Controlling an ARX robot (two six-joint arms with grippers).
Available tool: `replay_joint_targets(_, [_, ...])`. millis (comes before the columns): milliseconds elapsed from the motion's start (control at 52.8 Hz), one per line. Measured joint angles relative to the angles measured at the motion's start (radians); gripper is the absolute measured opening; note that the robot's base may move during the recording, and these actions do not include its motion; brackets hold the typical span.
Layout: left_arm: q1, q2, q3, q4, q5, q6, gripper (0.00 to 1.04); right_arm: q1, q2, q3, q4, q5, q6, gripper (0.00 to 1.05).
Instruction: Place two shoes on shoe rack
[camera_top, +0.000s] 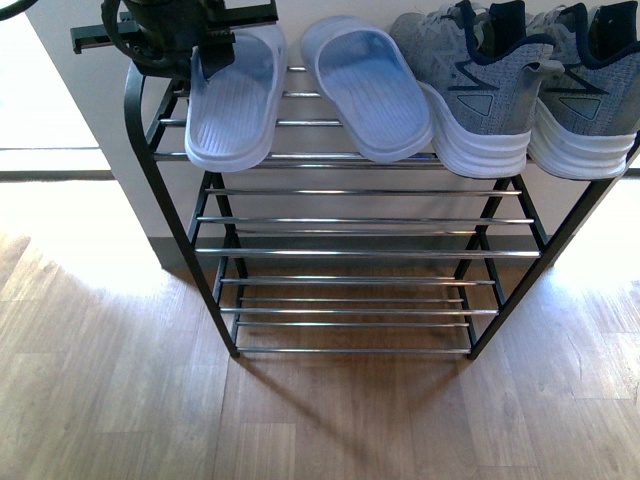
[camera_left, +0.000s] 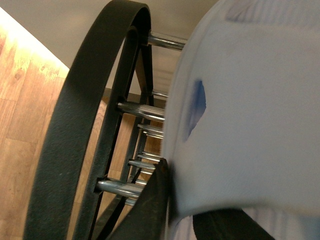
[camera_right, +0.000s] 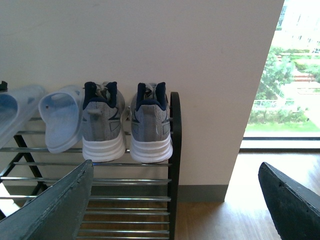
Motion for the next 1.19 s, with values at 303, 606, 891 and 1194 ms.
replay_joint_targets(303, [-0.007, -0.254, -0.247, 0.177, 0.065, 0.032, 0.78, 0.000, 0.000, 0.000, 0.000, 0.000, 0.000, 0.96])
replay_joint_targets(606, [0.076, -0.848, -0.934, 0.920, 0.022, 0.323, 0.64, 0.000, 0.000, 0.000, 0.000, 0.000, 0.000, 0.96])
replay_joint_targets(891, [0.150, -1.048, -1.307, 1.102, 0.095, 0.389, 0.11, 0.000, 0.000, 0.000, 0.000, 0.000, 0.000, 0.96])
replay_joint_targets(1194, [0.197, -1.210, -1.501, 1.122, 0.143, 0.396, 0.01, 0.000, 0.000, 0.000, 0.000, 0.000, 0.000, 0.96])
